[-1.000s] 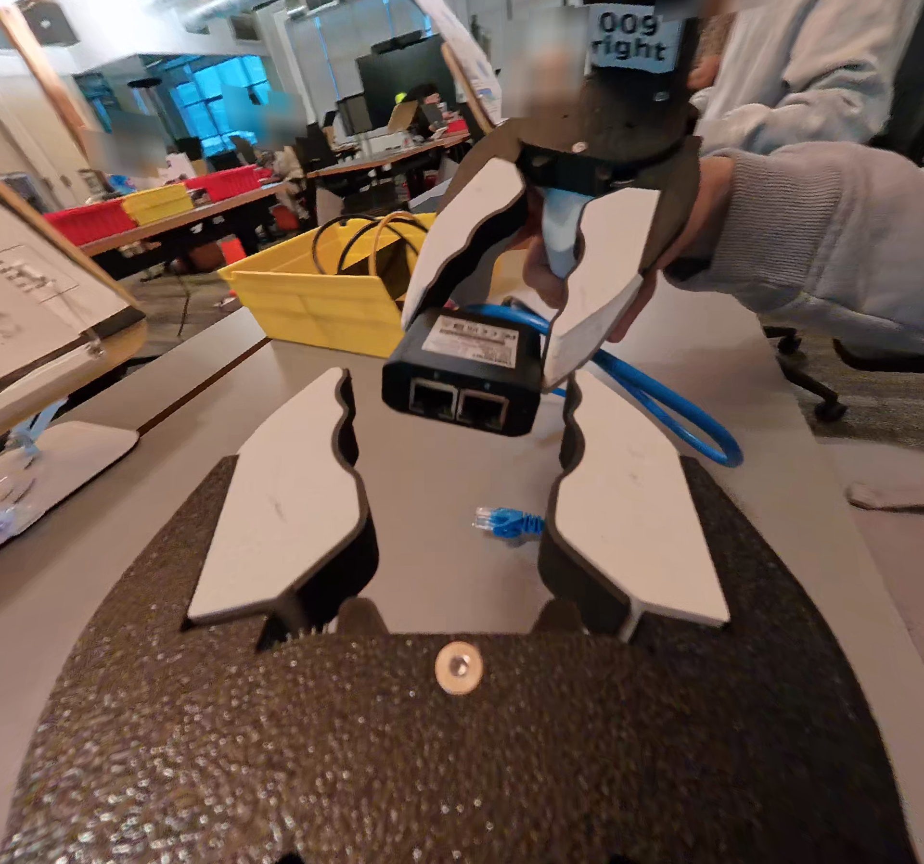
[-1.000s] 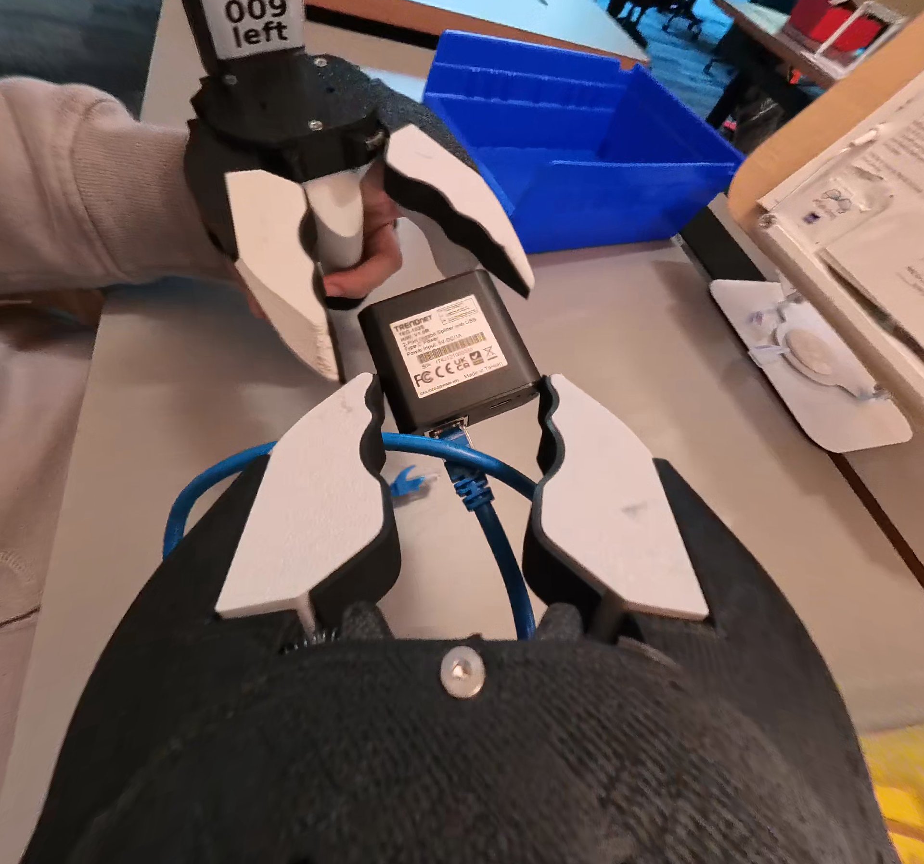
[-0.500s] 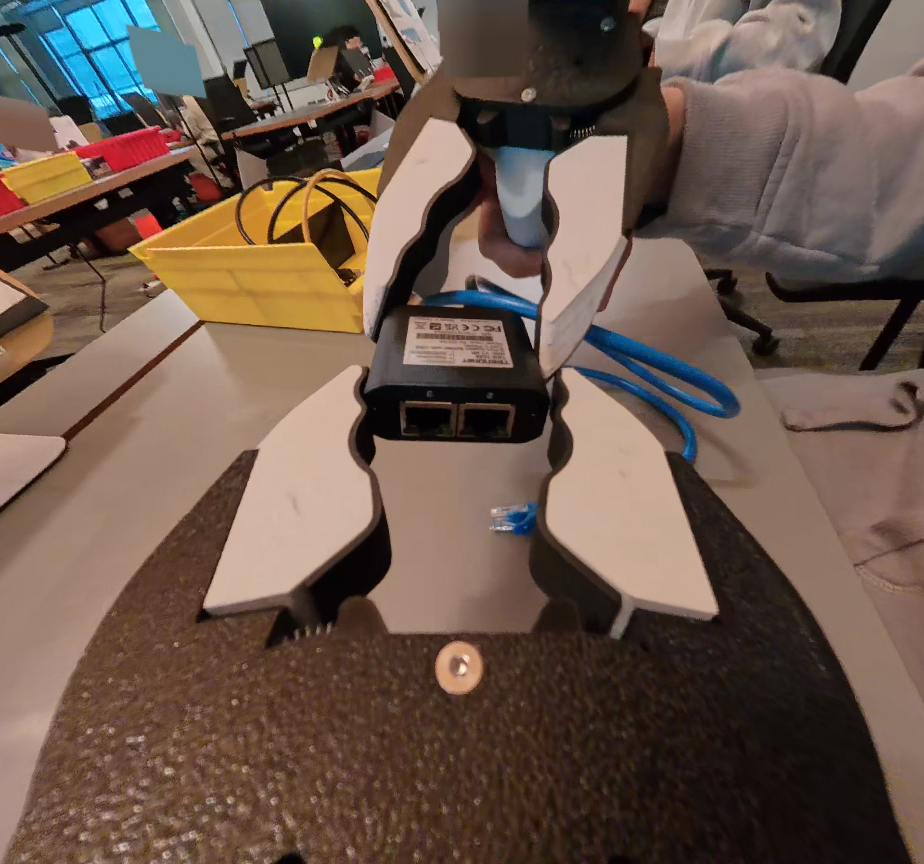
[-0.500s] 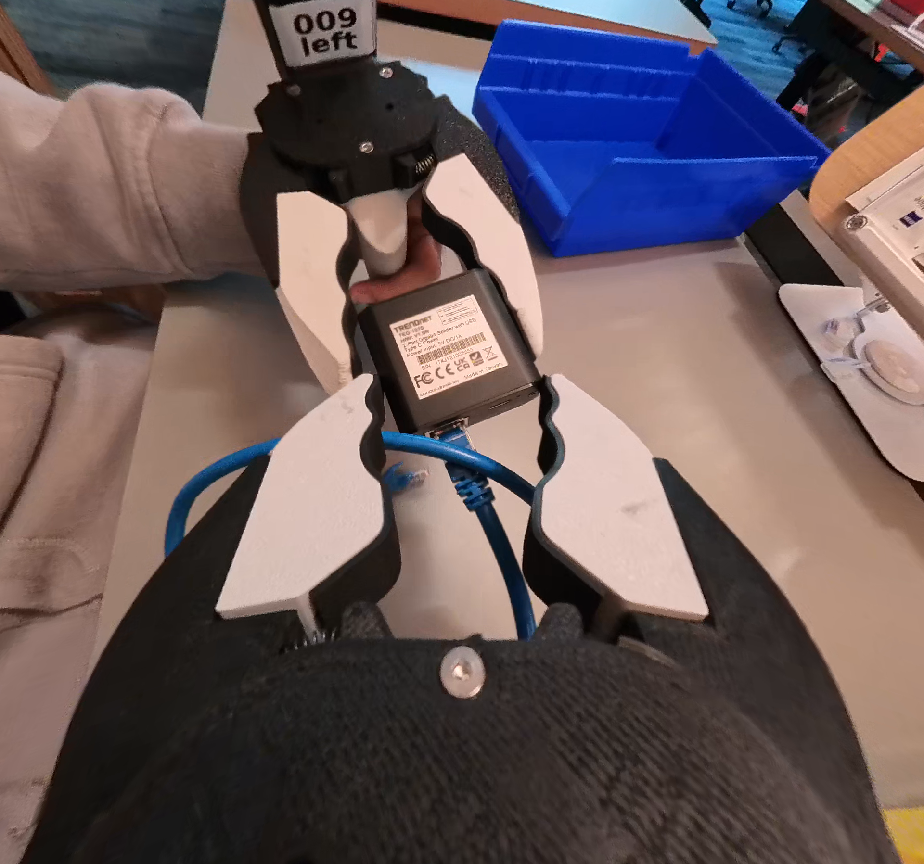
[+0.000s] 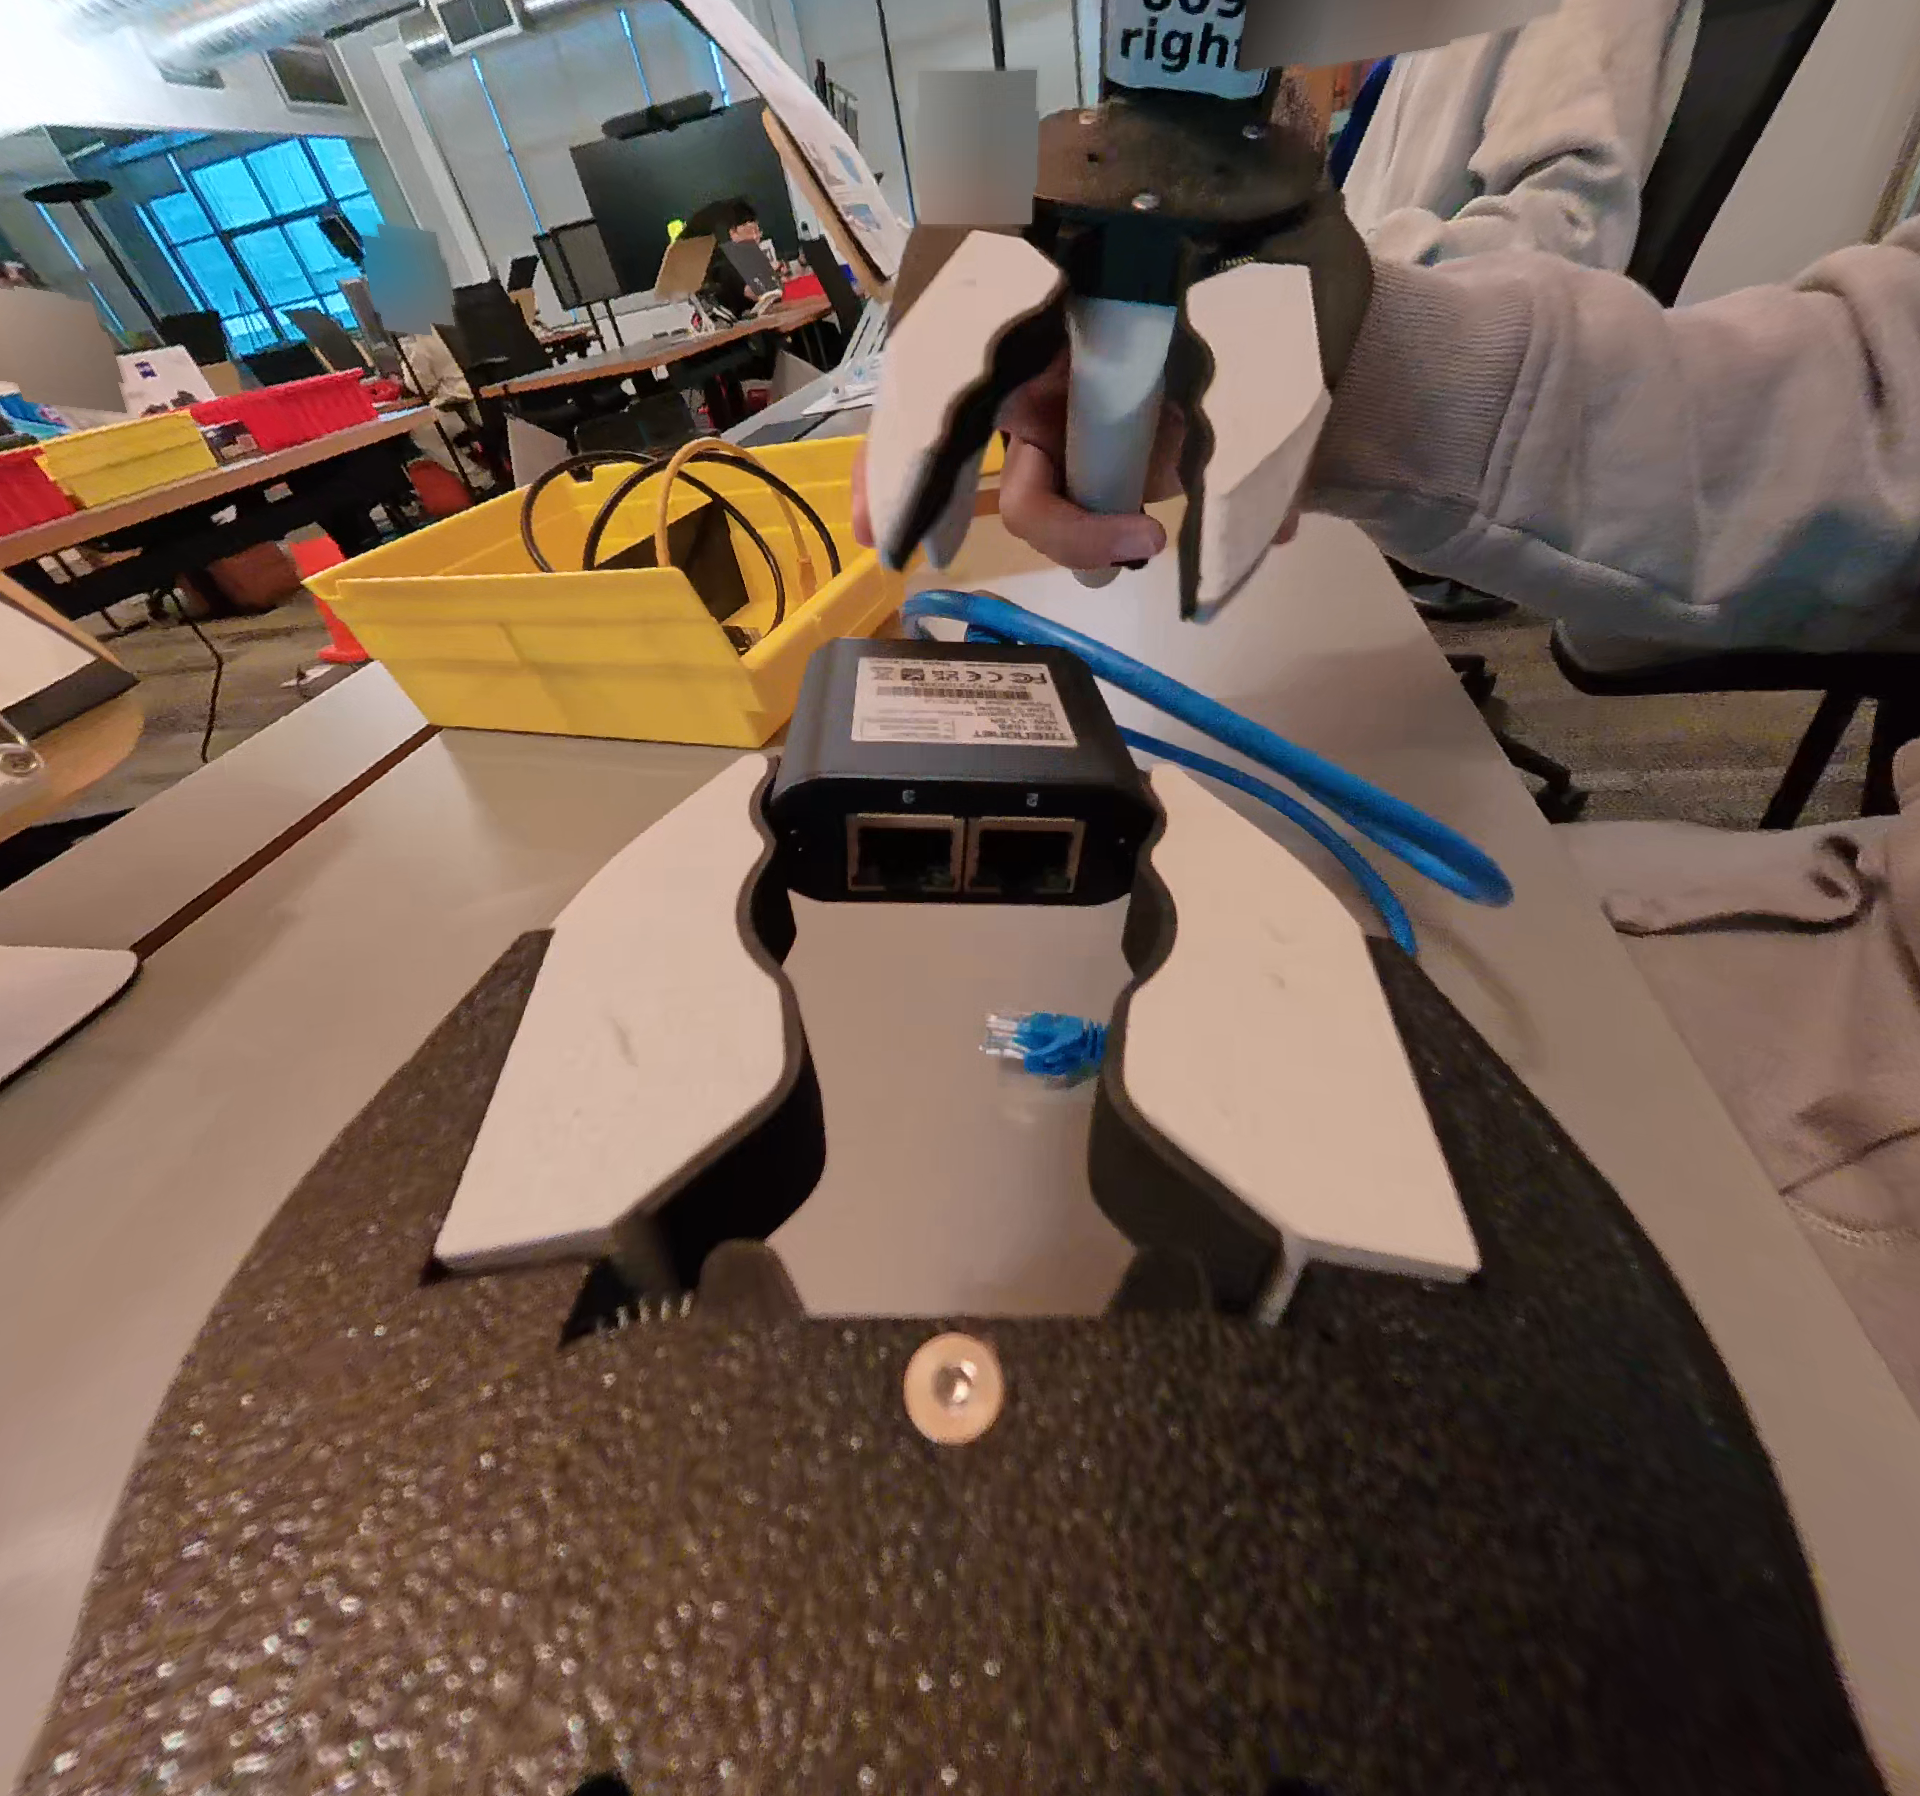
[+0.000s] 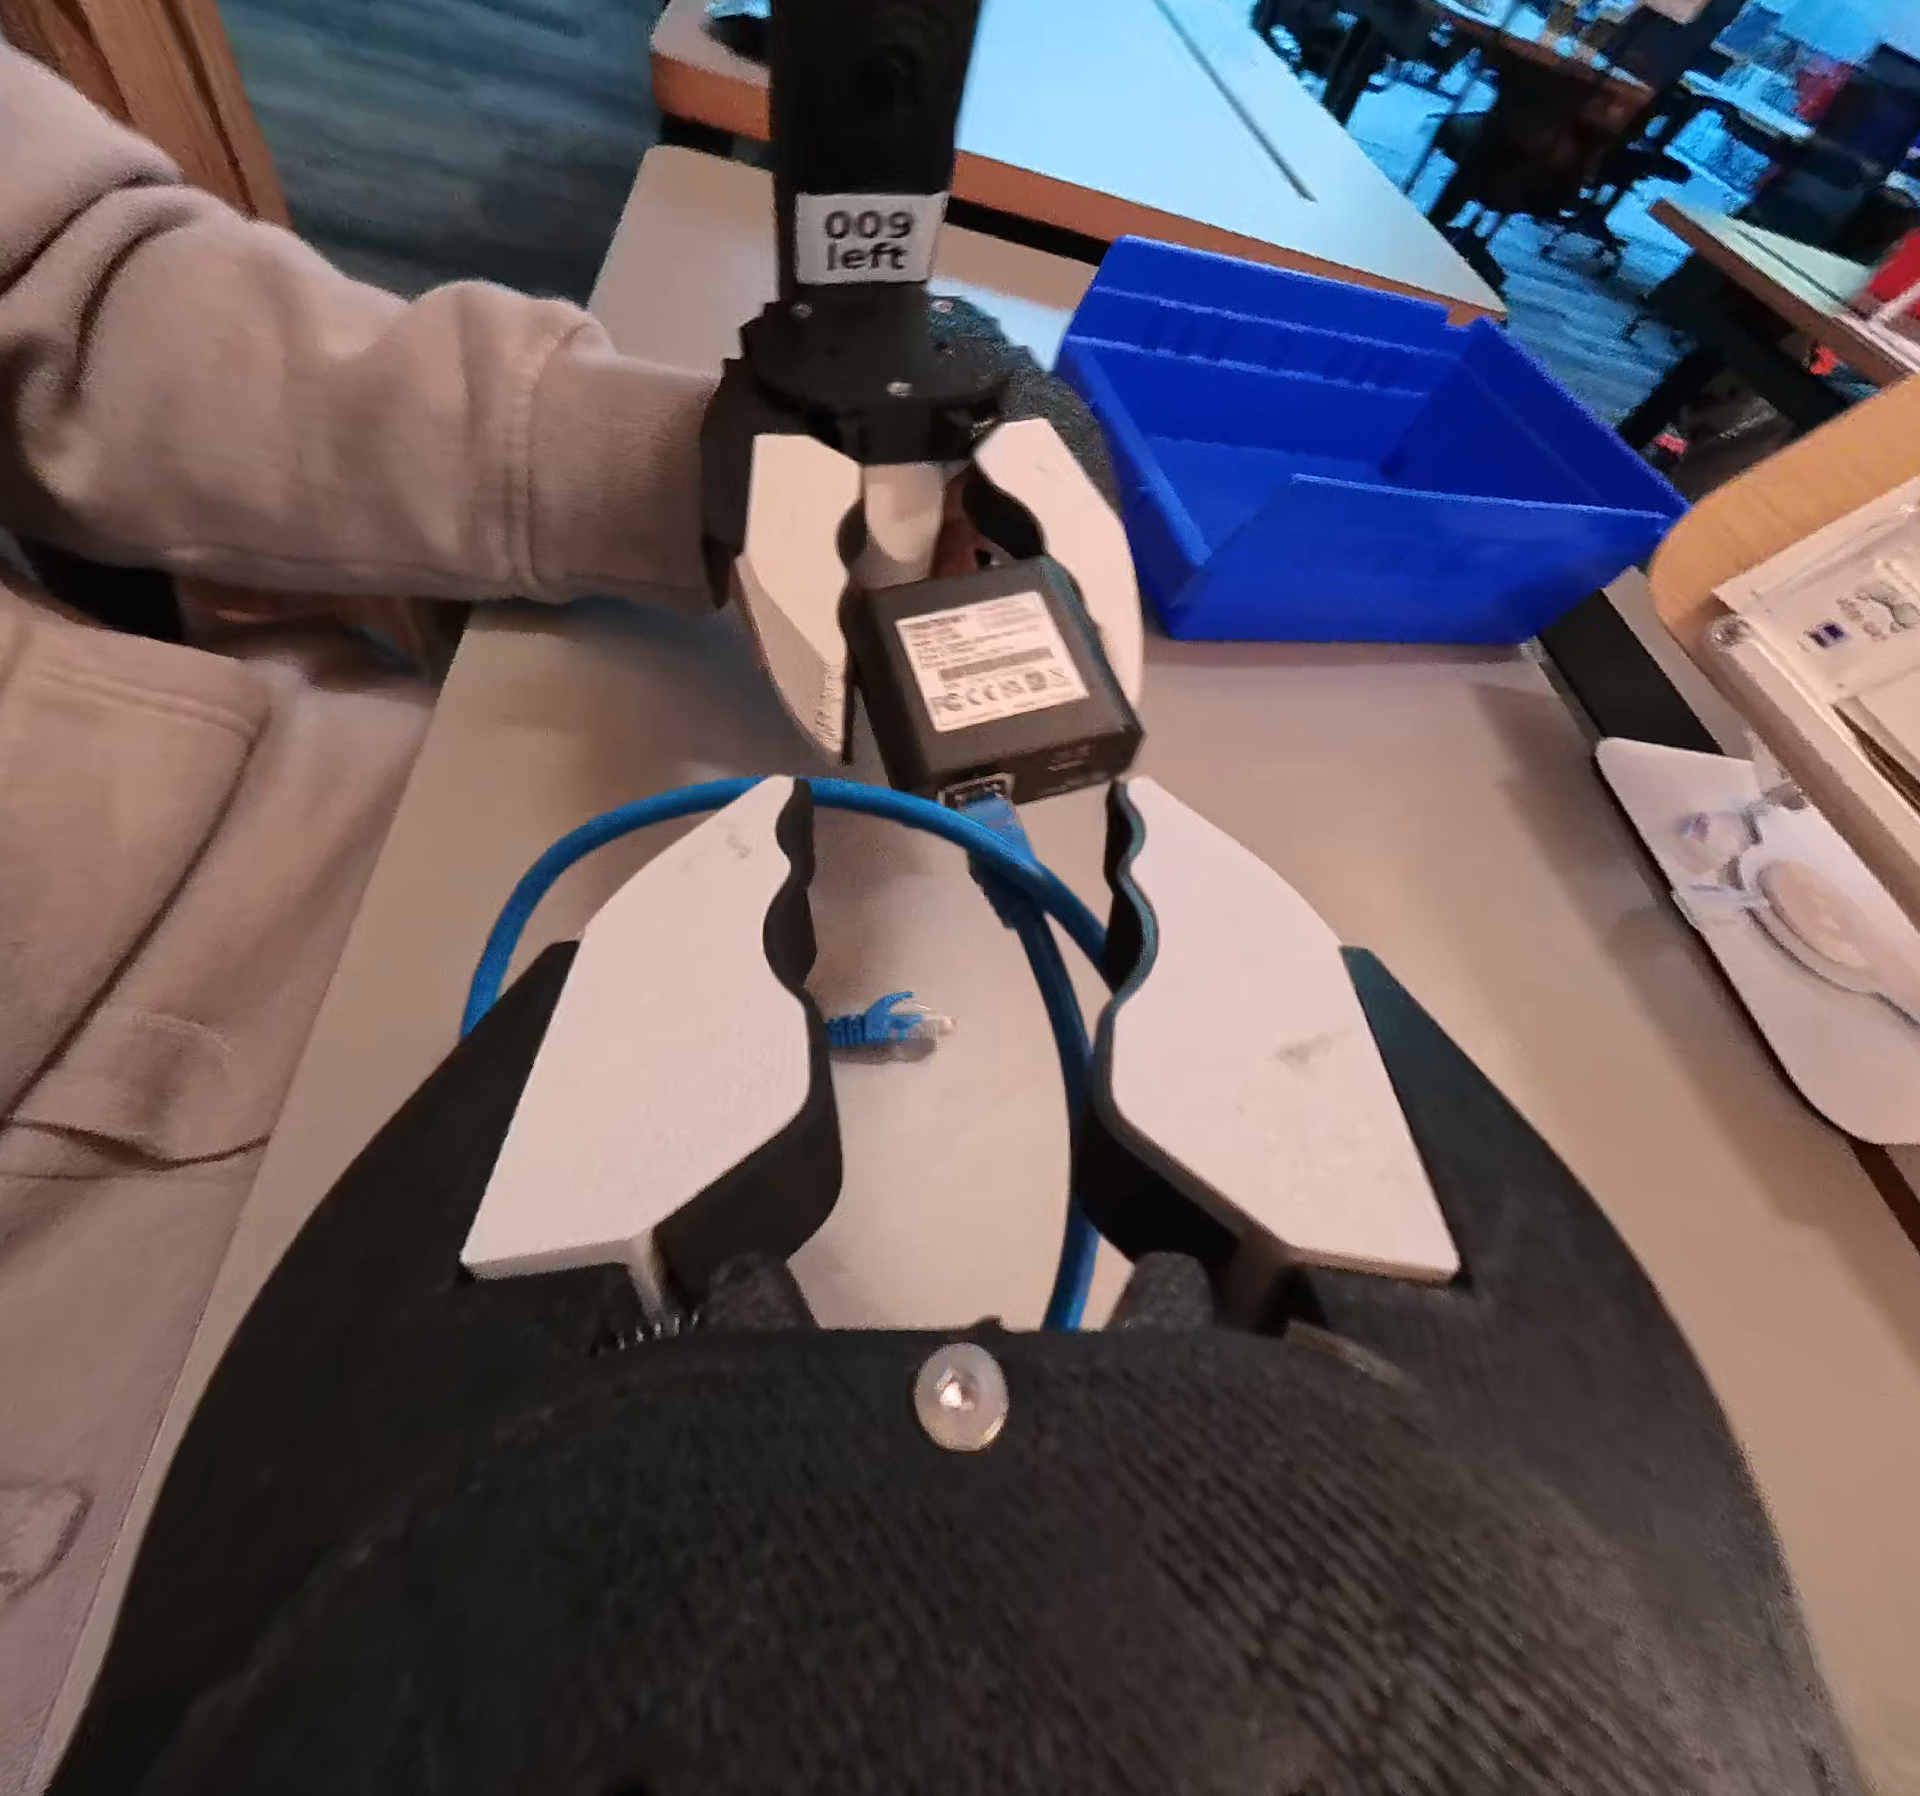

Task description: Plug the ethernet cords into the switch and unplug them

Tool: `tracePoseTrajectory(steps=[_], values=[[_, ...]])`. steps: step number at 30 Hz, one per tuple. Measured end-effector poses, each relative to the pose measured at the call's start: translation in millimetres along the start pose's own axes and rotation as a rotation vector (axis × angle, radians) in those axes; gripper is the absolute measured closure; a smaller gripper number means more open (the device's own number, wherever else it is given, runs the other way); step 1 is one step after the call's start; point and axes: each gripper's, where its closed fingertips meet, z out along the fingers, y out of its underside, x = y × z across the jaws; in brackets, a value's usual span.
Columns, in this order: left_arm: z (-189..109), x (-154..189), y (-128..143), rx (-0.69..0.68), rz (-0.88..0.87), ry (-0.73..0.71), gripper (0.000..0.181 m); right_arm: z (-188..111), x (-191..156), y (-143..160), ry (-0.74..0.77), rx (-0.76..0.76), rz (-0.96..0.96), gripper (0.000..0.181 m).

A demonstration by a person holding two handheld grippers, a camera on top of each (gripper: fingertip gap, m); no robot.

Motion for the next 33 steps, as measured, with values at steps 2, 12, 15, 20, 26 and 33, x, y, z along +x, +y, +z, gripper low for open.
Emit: tracePoseTrajectory(steps=[2,12,15,20,26,33], values=[[-1,2,2,-0.010,0.005,0.018,0.120,-3,5,0,0.031,0.003,0.029,0.117],[4,18,-2,0.001,0.057,0.086,0.120,24,-8,7,-0.058,-0.046,0.038,0.125],[4,18,-6,0.028,0.058,0.084,0.120,23,-8,5,-0.050,-0.048,0.022,0.125],[3,11,-7,-0.005,0.033,0.034,0.119,20,-2,7,0.024,-0.057,0.065,0.125],[7,15,0,-0.073,0.075,0.036,0.119,20,-7,15,0.026,-0.164,0.028,0.125],[11,14,5,-0.113,0.123,0.020,0.120,22,-5,21,0.038,-0.223,-0.012,0.125]])
